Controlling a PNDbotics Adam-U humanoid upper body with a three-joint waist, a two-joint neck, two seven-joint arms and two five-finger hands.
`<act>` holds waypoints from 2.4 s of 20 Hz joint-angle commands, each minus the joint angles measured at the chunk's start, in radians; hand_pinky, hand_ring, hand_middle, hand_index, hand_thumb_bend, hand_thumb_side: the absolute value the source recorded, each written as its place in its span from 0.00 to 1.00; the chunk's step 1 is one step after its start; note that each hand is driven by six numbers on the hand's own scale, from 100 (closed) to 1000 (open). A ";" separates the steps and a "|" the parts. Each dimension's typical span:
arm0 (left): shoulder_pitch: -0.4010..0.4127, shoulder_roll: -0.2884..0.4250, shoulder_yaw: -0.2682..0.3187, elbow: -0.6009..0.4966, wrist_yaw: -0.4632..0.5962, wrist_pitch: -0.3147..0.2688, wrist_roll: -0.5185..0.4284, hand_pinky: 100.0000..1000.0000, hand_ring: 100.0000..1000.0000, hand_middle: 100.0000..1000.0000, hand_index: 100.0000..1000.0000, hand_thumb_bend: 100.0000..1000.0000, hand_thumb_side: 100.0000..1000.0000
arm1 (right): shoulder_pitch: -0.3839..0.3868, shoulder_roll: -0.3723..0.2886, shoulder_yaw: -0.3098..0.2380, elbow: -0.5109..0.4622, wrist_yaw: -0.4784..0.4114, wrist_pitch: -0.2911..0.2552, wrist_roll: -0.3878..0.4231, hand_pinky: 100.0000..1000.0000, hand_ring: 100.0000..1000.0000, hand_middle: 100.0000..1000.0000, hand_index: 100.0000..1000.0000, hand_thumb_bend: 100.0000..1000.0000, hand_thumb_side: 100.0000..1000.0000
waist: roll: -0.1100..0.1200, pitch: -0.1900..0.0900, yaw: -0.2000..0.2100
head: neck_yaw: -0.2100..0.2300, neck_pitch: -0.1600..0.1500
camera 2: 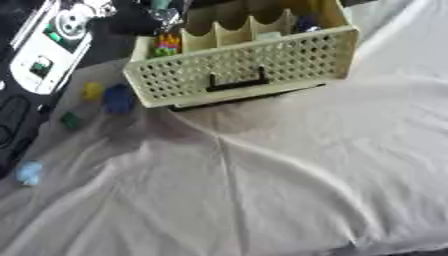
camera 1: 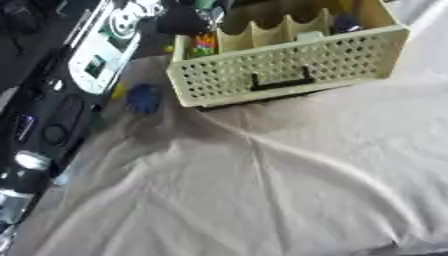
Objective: Pick up objects from table and place into drawer.
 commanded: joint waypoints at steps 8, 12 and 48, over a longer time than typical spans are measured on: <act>-0.019 -0.016 -0.013 0.025 0.023 -0.057 -0.036 0.37 0.53 0.54 0.89 0.00 0.73 | -0.016 -0.009 -0.003 -0.021 -0.009 0.012 0.006 0.51 0.31 0.34 0.72 0.00 0.71 | -0.009 -0.009 -0.009 | 0.010 -0.011; -0.018 -0.019 -0.011 0.032 0.057 -0.111 -0.083 0.58 0.78 0.81 1.00 0.17 0.88 | -0.017 -0.007 -0.003 -0.021 -0.009 0.014 0.007 0.51 0.31 0.34 0.72 0.00 0.71 | -0.008 -0.007 -0.010 | 0.011 -0.012; 0.126 0.154 0.226 -0.512 0.633 -0.071 0.518 0.57 0.72 0.74 0.95 0.17 0.78 | 0.074 -0.037 -0.012 -0.021 -0.011 -0.066 -0.004 0.49 0.32 0.35 0.72 0.00 0.70 | -0.099 -0.053 0.089 | -0.061 0.025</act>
